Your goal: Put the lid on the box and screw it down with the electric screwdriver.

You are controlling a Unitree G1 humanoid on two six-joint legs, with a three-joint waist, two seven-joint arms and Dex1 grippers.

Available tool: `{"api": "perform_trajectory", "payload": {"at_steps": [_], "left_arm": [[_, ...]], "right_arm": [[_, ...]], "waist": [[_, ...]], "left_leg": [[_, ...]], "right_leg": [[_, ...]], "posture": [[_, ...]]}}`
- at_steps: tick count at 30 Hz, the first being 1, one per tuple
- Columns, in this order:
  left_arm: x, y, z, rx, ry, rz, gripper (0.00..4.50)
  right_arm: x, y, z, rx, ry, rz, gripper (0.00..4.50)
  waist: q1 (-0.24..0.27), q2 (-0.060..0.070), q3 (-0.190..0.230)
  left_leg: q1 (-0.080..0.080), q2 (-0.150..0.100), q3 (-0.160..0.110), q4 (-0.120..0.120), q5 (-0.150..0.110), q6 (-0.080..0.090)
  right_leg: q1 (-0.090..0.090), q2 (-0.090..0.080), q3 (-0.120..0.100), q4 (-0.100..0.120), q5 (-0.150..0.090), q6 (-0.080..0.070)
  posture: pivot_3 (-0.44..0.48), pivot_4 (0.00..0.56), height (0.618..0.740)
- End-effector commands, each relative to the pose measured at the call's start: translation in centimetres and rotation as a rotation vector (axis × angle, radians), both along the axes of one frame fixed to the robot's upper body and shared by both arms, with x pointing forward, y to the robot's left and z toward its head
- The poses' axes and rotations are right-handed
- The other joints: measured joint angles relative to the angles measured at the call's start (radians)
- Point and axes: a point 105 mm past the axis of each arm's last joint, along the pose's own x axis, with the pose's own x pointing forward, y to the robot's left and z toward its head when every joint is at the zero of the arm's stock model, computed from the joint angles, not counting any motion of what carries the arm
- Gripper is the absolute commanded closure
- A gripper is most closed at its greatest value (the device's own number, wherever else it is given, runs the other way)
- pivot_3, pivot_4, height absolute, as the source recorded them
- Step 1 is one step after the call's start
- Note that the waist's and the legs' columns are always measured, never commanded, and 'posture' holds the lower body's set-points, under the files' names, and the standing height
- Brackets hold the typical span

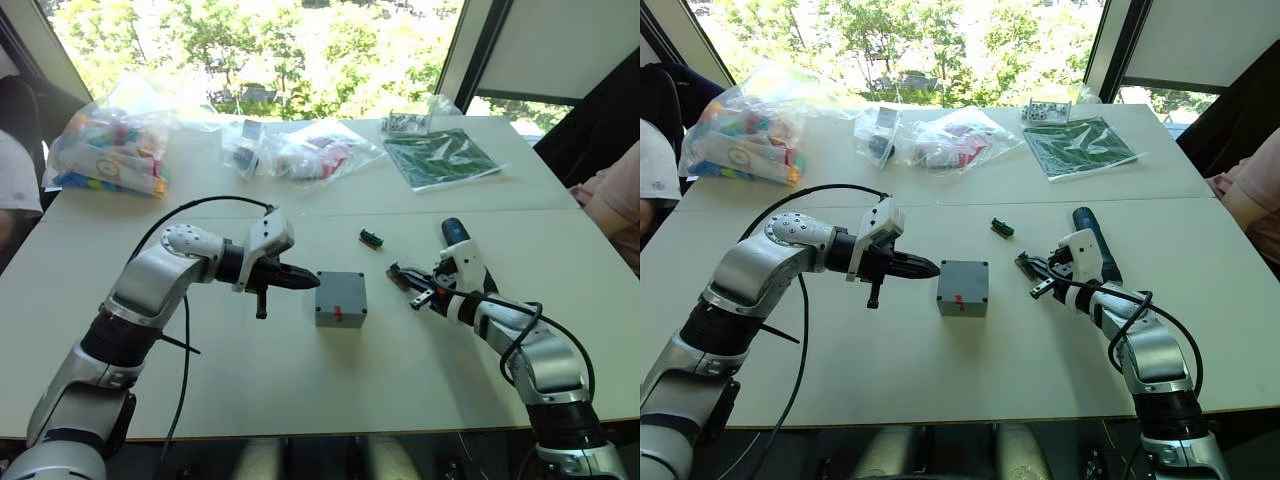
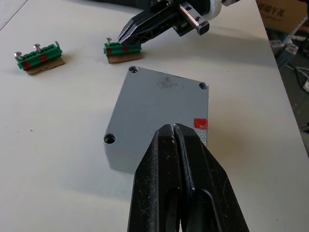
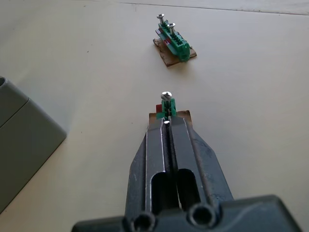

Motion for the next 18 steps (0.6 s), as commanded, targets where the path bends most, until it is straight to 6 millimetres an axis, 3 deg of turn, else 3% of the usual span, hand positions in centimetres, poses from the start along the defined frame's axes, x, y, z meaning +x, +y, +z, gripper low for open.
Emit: {"api": "perform_trajectory", "payload": {"at_steps": [1, 13, 18], "left_arm": [[0.1, 0.1, 0.9, -0.015, -0.042, 0.002, 4.50], [0.7, 0.8, 0.5, -0.018, -0.026, 0.026, 4.50], [1.0, 1.7, 0.7, -0.028, -0.018, 0.053, 4.50]], "right_arm": [[0.2, 0.2, 1.1, 0.014, -0.047, 0.003, 4.42], [-0.9, 0.3, 4.2, 0.061, -0.128, 0.022, 4.42], [-2.1, 2.5, 6.9, 0.112, -0.185, 0.111, 4.42]], "waist": [[0.000, 0.000, 0.000], [0.001, 0.000, 0.000], [-0.001, 0.000, 0.000]], "left_leg": [[0.000, 0.000, 0.000, 0.000, 0.000, 0.000], [0.000, 0.000, 0.000, 0.000, 0.000, 0.000], [0.000, 0.000, 0.000, 0.000, 0.000, 0.000]], "right_leg": [[0.000, 0.000, 0.000, 0.000, 0.000, 0.000], [0.000, 0.000, 0.000, 0.000, 0.000, 0.000], [0.000, 0.000, 0.000, 0.000, 0.000, 0.000]], "posture": [[0.000, 0.150, 0.740], [0.000, 0.150, 0.740], [0.000, 0.150, 0.740]]}}
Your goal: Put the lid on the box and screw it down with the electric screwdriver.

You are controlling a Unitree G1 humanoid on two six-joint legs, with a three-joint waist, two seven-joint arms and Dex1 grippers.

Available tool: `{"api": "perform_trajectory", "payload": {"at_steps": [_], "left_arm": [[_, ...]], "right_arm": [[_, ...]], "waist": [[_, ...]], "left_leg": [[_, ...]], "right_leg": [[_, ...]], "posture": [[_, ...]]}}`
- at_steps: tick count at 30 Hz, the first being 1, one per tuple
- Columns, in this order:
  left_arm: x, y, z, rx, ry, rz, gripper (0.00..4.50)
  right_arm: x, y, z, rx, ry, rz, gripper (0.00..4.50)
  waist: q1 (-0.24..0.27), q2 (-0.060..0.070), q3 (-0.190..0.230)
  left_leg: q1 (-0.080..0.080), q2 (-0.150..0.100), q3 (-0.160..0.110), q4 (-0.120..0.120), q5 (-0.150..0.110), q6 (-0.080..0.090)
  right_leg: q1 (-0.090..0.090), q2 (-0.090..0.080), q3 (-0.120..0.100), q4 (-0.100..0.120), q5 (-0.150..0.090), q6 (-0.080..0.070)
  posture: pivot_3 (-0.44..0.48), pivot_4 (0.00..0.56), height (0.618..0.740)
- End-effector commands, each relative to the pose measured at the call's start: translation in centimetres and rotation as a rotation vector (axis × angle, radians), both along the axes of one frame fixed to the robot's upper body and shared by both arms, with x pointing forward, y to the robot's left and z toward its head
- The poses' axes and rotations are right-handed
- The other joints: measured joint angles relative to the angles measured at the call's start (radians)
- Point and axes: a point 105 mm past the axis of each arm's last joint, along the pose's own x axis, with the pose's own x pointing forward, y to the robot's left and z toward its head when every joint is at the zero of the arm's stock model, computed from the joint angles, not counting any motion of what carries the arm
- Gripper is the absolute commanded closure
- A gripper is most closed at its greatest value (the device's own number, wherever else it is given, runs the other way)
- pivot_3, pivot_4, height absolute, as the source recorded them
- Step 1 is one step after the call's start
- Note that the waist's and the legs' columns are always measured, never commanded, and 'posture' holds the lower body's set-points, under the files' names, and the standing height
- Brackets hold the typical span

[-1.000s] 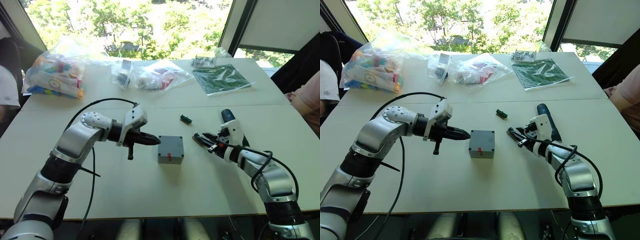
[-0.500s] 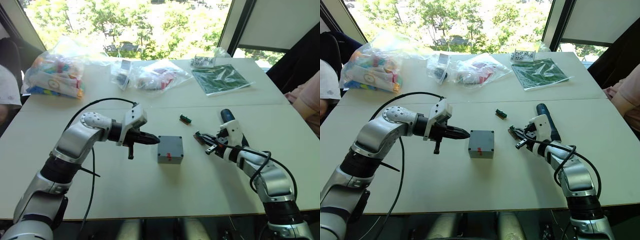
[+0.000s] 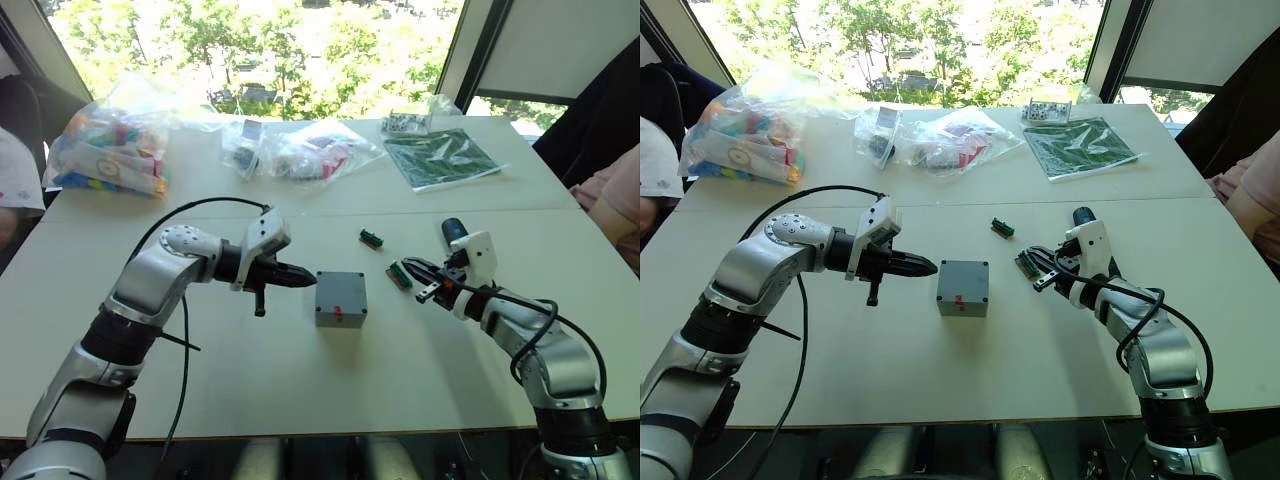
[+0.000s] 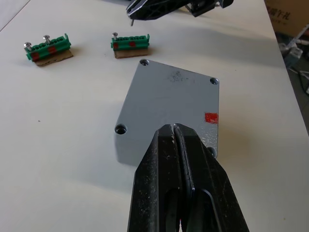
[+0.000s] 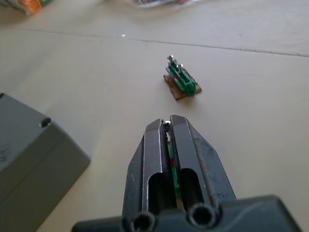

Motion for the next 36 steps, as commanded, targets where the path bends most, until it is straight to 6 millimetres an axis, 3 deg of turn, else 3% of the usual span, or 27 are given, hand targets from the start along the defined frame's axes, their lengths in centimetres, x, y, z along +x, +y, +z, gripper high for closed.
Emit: {"api": "perform_trajectory", "payload": {"at_steps": [1, 5, 9, 36], "left_arm": [[0.2, 1.2, 1.1, -0.018, -0.038, 0.018, 4.50], [0.0, 2.0, 0.8, 0.006, -0.040, 0.033, 4.50], [0.0, 2.0, 0.8, 0.006, -0.045, 0.045, 4.50], [-0.5, 1.1, 1.1, -0.011, -0.040, 0.048, 4.50]], "right_arm": [[-1.4, 2.7, 3.2, 0.040, -0.088, 0.120, 4.42], [-2.3, 5.6, 3.1, 0.053, -0.075, 0.215, 4.42], [-2.7, 6.9, 2.0, 0.045, -0.042, 0.252, 4.42], [-1.5, 5.7, -0.2, 0.004, 0.001, 0.203, 4.42]], "waist": [[-0.002, 0.000, 0.000], [-0.002, 0.000, 0.000], [0.004, 0.000, 0.000], [0.000, 0.000, 0.000]], "left_leg": [[0.000, 0.000, 0.000, 0.000, 0.000, 0.000], [0.000, 0.001, 0.000, 0.000, 0.000, 0.000], [0.000, 0.000, 0.000, 0.000, 0.000, 0.000], [0.000, 0.000, 0.000, 0.000, 0.000, 0.000]], "right_leg": [[0.000, 0.000, 0.000, 0.000, 0.000, 0.000], [0.000, 0.000, 0.000, 0.000, 0.000, 0.000], [0.000, -0.001, 0.000, 0.000, 0.000, 0.000], [0.000, -0.001, 0.000, -0.001, 0.000, 0.000]], "posture": [[0.000, 0.150, 0.740], [0.000, 0.150, 0.740], [0.000, 0.150, 0.740], [0.000, 0.150, 0.740]]}}
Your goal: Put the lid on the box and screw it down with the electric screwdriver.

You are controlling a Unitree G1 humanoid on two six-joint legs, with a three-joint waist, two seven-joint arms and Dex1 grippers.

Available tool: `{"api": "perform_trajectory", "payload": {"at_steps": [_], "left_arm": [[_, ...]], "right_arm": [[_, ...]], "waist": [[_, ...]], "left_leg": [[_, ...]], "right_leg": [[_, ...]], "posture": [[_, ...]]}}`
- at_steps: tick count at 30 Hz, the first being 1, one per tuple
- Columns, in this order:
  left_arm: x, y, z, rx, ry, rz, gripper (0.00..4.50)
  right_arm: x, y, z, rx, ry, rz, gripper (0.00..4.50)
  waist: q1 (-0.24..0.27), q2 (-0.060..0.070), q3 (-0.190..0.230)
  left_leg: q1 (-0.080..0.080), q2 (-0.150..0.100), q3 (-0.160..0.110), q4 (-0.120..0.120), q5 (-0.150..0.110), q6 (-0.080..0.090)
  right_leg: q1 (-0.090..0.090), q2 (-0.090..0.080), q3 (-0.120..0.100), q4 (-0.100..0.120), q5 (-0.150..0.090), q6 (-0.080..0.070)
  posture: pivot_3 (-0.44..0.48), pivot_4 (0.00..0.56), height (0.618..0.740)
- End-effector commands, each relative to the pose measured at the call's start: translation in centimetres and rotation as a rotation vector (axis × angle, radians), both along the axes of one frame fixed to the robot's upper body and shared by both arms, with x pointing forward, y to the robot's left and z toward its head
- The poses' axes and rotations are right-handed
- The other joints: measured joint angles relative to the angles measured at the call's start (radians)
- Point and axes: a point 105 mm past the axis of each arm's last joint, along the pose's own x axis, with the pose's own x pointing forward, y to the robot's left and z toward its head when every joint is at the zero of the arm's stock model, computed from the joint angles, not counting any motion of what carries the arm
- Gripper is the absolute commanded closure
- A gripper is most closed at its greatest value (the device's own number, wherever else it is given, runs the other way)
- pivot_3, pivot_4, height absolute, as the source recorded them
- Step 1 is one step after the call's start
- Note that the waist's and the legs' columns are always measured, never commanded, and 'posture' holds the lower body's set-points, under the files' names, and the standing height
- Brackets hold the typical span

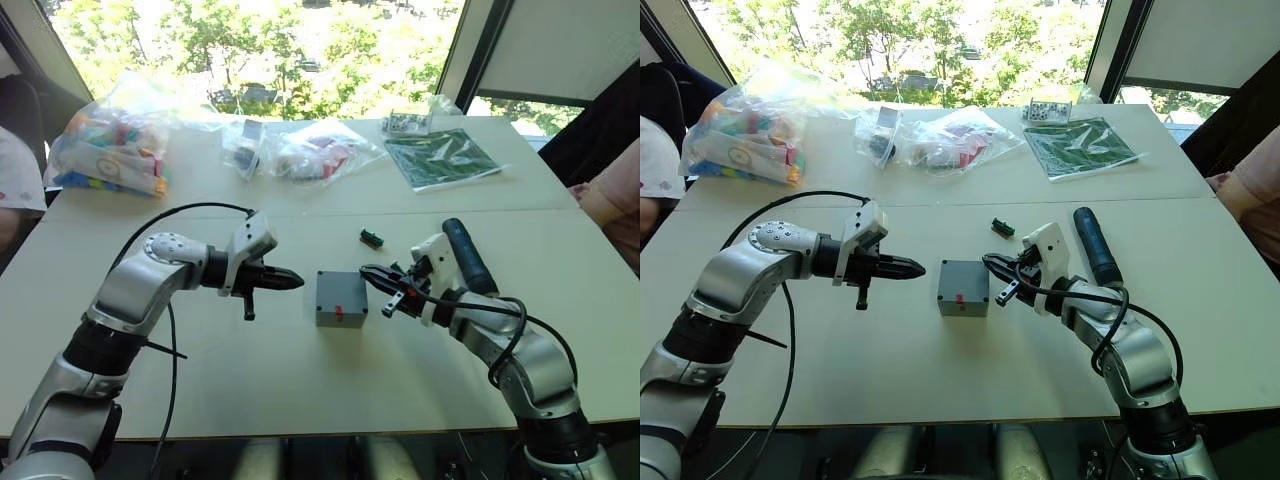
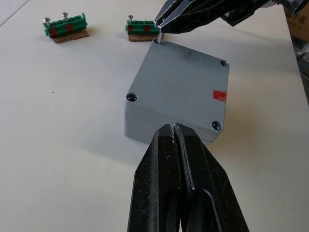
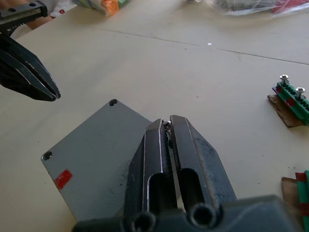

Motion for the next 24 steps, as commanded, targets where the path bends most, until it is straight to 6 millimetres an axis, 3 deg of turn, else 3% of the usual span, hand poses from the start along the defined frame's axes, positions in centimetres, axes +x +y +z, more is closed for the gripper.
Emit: {"api": "perform_trajectory", "payload": {"at_steps": [1, 13, 17, 21, 24], "left_arm": [[0.0, -0.3, 1.5, -0.019, -0.053, -0.016, 4.50], [0.0, -0.4, 1.4, -0.022, -0.052, -0.018, 4.50], [0.0, -0.4, 1.4, -0.025, -0.051, -0.017, 4.50], [0.0, -0.5, 1.4, -0.031, -0.053, -0.017, 4.50], [0.1, -0.5, 1.5, -0.041, -0.057, -0.020, 4.50]], "right_arm": [[0.1, 0.1, 0.5, 0.002, -0.030, 0.004, 4.42], [-0.2, 0.4, 0.2, 0.005, -0.006, 0.019, 4.42], [-0.1, 0.2, 0.2, -0.003, -0.001, 0.014, 3.39], [0.3, -0.6, 1.1, 0.001, -0.021, -0.020, 1.78], [0.7, -2.0, 3.0, 0.016, -0.052, -0.064, 0.64]], "waist": [[0.000, 0.000, 0.000], [0.000, 0.000, 0.000], [0.000, 0.000, 0.000], [0.000, 0.000, 0.000], [0.000, 0.000, 0.000]], "left_leg": [[0.000, 0.000, 0.000, 0.000, 0.000, 0.000], [0.000, 0.000, 0.000, 0.000, 0.000, 0.000], [0.000, 0.000, 0.000, 0.000, 0.000, 0.000], [0.000, 0.000, 0.000, 0.000, 0.000, 0.000], [0.000, 0.000, 0.000, 0.000, 0.000, 0.000]], "right_leg": [[0.000, 0.000, 0.000, 0.000, 0.000, 0.000], [0.000, 0.000, 0.000, 0.000, 0.000, 0.000], [0.000, 0.000, 0.000, 0.000, 0.000, 0.000], [0.000, 0.000, 0.000, 0.000, 0.000, 0.000], [0.000, 0.000, 0.000, 0.000, 0.000, 0.000]], "posture": [[0.000, 0.150, 0.740], [0.000, 0.150, 0.740], [0.000, 0.150, 0.740], [0.000, 0.150, 0.740], [0.000, 0.150, 0.740]]}}
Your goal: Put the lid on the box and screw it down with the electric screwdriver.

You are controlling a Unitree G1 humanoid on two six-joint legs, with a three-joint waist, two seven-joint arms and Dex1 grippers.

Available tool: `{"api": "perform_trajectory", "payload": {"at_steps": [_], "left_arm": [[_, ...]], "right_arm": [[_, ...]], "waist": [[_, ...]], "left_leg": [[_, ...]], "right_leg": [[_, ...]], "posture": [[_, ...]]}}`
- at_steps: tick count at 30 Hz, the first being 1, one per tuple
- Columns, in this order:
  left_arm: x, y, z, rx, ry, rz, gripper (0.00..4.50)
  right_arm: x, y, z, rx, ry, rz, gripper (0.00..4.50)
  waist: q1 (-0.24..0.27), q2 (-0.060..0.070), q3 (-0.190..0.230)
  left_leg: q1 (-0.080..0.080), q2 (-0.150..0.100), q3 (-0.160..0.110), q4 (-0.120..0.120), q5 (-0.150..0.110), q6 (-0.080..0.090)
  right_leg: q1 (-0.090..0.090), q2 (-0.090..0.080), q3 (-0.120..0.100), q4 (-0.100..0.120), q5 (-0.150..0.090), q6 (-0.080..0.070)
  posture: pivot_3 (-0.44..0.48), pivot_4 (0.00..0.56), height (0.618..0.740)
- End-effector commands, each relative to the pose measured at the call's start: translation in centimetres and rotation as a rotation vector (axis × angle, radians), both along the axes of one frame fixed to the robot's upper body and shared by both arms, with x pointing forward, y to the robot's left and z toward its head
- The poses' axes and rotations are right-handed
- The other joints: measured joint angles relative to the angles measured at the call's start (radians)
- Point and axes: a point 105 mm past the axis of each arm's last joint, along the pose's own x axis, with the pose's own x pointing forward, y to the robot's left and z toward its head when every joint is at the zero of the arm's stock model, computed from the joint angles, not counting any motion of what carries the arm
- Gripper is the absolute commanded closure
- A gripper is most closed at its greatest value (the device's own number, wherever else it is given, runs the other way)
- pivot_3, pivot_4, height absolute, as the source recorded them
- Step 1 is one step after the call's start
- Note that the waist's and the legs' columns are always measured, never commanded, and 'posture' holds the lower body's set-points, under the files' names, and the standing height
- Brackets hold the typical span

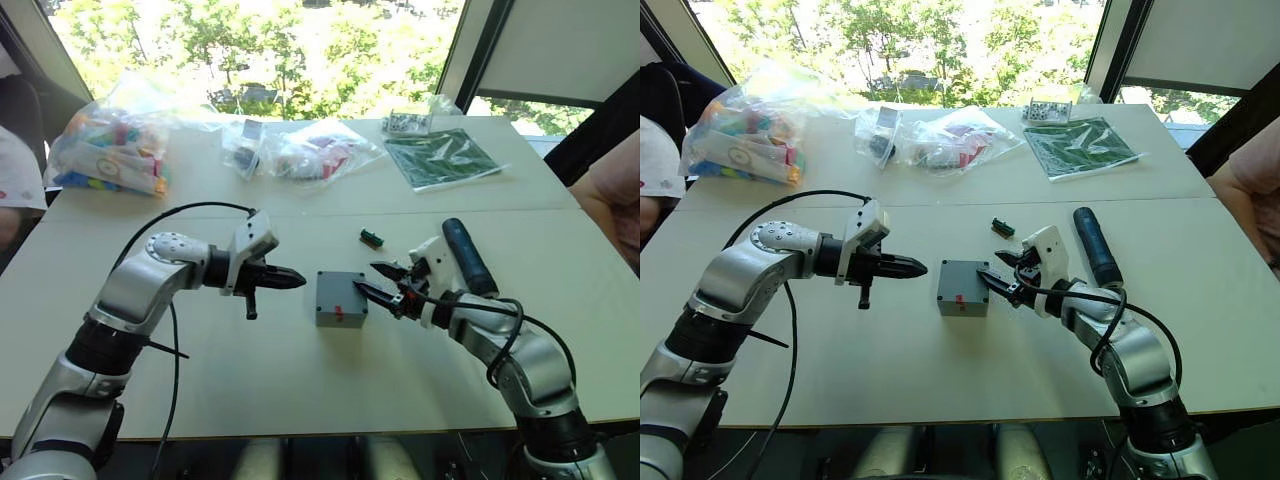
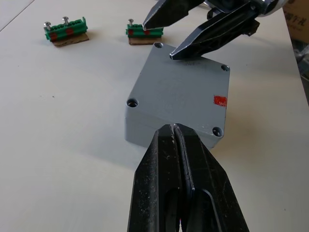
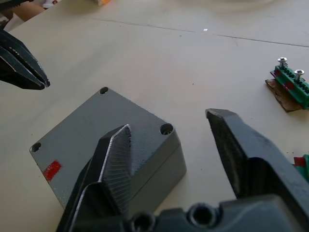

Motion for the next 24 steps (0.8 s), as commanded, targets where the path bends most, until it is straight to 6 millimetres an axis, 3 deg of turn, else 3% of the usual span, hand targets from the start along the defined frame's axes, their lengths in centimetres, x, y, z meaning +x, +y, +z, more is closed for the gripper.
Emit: {"api": "perform_trajectory", "payload": {"at_steps": [1, 3, 5, 6, 10, 12, 16, 24], "left_arm": [[0.2, -0.1, 1.9, -0.043, -0.056, -0.016, 4.50], [0.5, -0.2, 2.8, -0.074, -0.065, -0.020, 4.50], [0.4, -0.4, 3.8, -0.086, -0.085, -0.050, 4.50], [0.3, -0.5, 4.2, -0.089, -0.094, -0.068, 4.50], [-0.7, -1.4, 5.3, -0.086, -0.136, -0.172, 4.50], [-1.2, -1.9, 5.5, -0.085, -0.147, -0.214, 4.50], [-2.1, -2.5, 5.3, -0.086, -0.162, -0.267, 4.50], [-3.2, -2.7, 4.1, -0.084, -0.166, -0.255, 4.50]], "right_arm": [[0.5, -2.3, 4.6, 0.046, -0.096, -0.068, 0.64], [0.9, -4.4, 6.8, 0.083, -0.092, -0.145, 0.64], [1.4, -7.1, 8.5, 0.044, -0.083, -0.236, 0.04], [1.6, -8.2, 9.1, 0.019, -0.069, -0.270, 0.01], [2.6, -13.7, 10.1, -0.108, 0.071, -0.466, 0.01], [2.4, -15.5, 9.3, -0.207, 0.168, -0.503, 0.01], [1.3, -17.0, 6.0, -0.328, 0.470, -0.466, 0.01], [2.9, -17.2, 4.6, -0.279, 0.697, -0.436, 0.01]], "waist": [[0.000, 0.000, 0.000], [0.003, 0.000, 0.000], [0.003, 0.001, 0.001], [0.004, 0.000, 0.001], [0.002, 0.001, 0.001], [0.001, 0.004, 0.003], [-0.005, 0.004, 0.004], [-0.003, 0.009, 0.009]], "left_leg": [[0.000, 0.000, 0.000, 0.000, 0.000, 0.000], [0.000, 0.000, 0.000, 0.000, 0.000, 0.000], [0.000, 0.000, 0.000, 0.000, 0.000, 0.000], [-0.001, -0.001, 0.000, 0.000, 0.000, 0.000], [-0.001, -0.001, 0.000, -0.001, 0.000, 0.000], [-0.001, -0.001, 0.001, -0.001, 0.000, 0.000], [-0.001, 0.000, 0.001, -0.002, 0.000, 0.000], [-0.002, 0.001, 0.003, -0.002, 0.000, 0.000]], "right_leg": [[0.000, 0.000, 0.000, 0.000, 0.000, 0.000], [0.000, 0.000, 0.000, 0.000, 0.000, 0.000], [0.000, 0.000, 0.000, 0.000, 0.000, 0.000], [0.000, -0.001, 0.000, 0.000, 0.000, 0.000], [0.000, -0.001, 0.000, -0.002, 0.000, 0.000], [0.000, -0.001, 0.000, -0.002, 0.000, 0.000], [0.000, 0.000, 0.000, -0.002, 0.000, 0.000], [-0.003, 0.001, 0.001, -0.002, 0.000, 0.000]], "posture": [[0.000, 0.150, 0.740], [0.000, 0.150, 0.740], [0.000, 0.150, 0.740], [0.000, 0.150, 0.740], [0.000, 0.150, 0.740], [0.000, 0.150, 0.740], [0.000, 0.150, 0.740], [0.000, 0.150, 0.740]]}}
